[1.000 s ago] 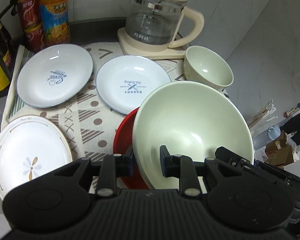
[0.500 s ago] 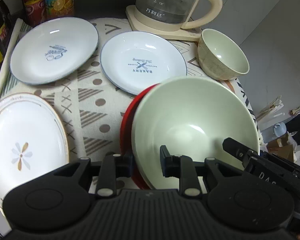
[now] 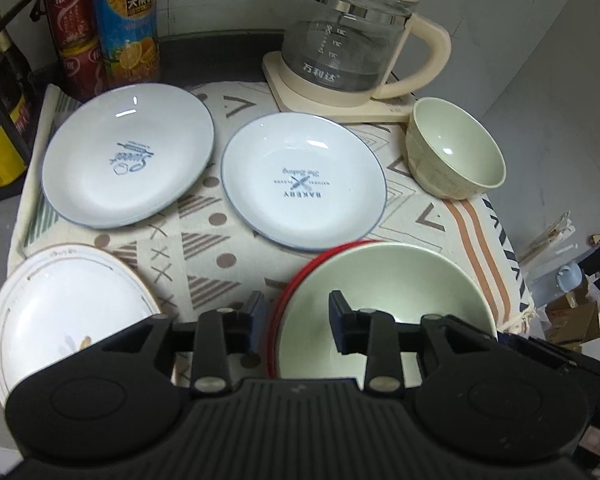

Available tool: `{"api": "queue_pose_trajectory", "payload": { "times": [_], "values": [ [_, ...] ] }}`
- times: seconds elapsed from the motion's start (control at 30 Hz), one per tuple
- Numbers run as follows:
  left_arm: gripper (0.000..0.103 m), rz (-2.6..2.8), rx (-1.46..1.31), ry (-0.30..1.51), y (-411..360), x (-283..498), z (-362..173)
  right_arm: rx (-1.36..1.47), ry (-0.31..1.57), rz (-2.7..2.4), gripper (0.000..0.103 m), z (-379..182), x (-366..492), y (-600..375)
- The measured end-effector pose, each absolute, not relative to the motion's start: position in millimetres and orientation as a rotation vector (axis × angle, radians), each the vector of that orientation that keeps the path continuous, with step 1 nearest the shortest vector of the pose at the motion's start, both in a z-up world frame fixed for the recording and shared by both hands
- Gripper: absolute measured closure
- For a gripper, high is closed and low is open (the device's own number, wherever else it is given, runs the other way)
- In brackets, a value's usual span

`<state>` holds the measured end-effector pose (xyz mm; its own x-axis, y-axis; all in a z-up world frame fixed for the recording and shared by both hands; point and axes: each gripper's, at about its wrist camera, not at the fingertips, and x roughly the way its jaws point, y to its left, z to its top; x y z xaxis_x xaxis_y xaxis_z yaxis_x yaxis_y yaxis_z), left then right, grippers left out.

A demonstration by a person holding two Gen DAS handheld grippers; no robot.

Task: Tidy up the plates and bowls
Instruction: 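Lift the green bowl with both grippers and lower it into the red bowl, then open both grippers to release the green bowl inside the red bowl, then move both grippers to the small pale green bowl and grasp its rim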

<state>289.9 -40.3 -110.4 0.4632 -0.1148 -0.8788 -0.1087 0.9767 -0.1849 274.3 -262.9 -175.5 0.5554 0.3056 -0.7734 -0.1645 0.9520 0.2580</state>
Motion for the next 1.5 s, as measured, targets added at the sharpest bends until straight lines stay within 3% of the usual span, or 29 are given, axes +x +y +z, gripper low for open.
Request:
{"api": "queue_pose_trajectory", "payload": {
  "times": [0.07,0.13,0.3,0.47,0.53,0.63,1.5],
  "values": [
    [0.062,-0.002,-0.226,1.088,-40.7,292.5,-109.3,0.178,0.920,0.291,0.078,-167.9,272.5,-264.7],
    [0.061,-0.001,-0.222,1.081,-42.4,296.6,-108.0,0.174,0.884,0.303,0.061,-157.4,272.3,-266.4],
    [0.051,-0.027,-0.193,1.046,-54.1,313.4,-100.3,0.187,0.822,0.277,0.058,-142.3,279.9,-281.6],
    [0.028,-0.074,-0.189,1.015,-69.6,332.1,-94.9,0.226,0.811,0.218,0.058,-144.1,290.8,-305.1],
    [0.026,-0.090,-0.191,1.010,-74.9,339.1,-94.9,0.241,0.810,0.201,0.057,-145.3,294.6,-312.4],
    [0.025,-0.107,-0.191,1.014,-83.1,350.7,-97.2,0.267,0.798,0.176,0.051,-145.7,302.8,-322.2],
    [0.028,-0.189,-0.179,1.056,-148.9,484.8,-148.5,0.462,0.874,0.014,0.051,-189.1,413.2,-355.8]
  ]
}}
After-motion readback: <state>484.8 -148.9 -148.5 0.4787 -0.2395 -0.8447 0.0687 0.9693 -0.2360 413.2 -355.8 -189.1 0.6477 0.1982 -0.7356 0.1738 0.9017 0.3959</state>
